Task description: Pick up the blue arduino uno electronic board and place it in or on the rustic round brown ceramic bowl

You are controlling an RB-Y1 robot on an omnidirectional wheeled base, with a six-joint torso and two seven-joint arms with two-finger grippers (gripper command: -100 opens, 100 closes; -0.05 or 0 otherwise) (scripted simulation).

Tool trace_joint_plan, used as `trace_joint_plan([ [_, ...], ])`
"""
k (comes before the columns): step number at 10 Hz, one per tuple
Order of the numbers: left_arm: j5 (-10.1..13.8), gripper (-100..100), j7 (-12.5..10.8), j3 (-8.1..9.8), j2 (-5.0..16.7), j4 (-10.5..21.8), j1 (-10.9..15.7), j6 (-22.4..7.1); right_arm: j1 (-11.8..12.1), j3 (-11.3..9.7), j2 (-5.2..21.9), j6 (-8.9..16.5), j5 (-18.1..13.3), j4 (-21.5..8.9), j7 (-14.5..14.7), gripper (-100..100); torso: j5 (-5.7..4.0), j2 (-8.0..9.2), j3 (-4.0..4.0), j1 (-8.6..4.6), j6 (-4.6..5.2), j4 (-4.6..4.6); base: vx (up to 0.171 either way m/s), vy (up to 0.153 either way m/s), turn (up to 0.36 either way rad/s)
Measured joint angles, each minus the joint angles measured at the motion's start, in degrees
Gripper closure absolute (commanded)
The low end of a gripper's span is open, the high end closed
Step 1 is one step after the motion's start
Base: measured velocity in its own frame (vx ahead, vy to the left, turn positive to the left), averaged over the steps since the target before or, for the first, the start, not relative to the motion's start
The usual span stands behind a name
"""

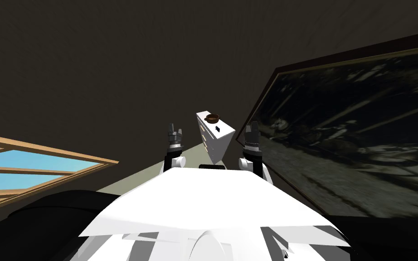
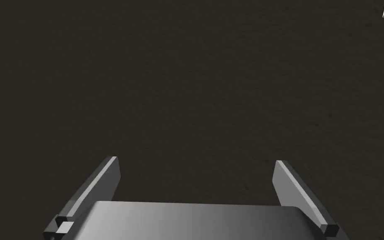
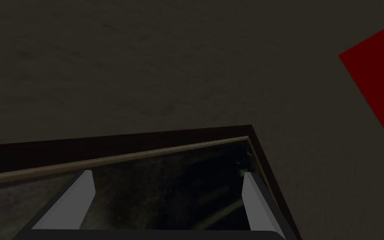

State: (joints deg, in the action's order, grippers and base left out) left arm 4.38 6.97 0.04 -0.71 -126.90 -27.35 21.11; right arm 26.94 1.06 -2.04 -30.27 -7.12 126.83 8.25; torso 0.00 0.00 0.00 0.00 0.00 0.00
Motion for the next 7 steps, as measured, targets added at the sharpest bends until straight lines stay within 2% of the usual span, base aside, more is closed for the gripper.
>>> trace_joint_plan([
  [1,0.00,0,0.00,0.00,0.00,0.00,0.00,0.00,0.40,0.36,1.46,0.13,-0.10,-0.02,-0.13,-100,0.00,0.04,0.02,0.00,0.00,0.01,-0.035,0.020,0.039],
  [4,0.00,0,0.00,0.00,0.00,0.00,0.01,0.00,4.32,2.00,6.56,0.15,-0.94,-0.10,-0.96,-100,0.02,0.23,0.13,0.09,0.00,0.05,-0.055,0.035,0.077],
  [7,0.00,0,0.00,-0.01,-0.01,0.00,0.01,0.00,10.25,5.72,11.53,0.32,-2.06,-0.27,-2.96,-100,0.05,0.34,0.19,0.20,0.00,0.07,-0.079,0.063,0.134],
])
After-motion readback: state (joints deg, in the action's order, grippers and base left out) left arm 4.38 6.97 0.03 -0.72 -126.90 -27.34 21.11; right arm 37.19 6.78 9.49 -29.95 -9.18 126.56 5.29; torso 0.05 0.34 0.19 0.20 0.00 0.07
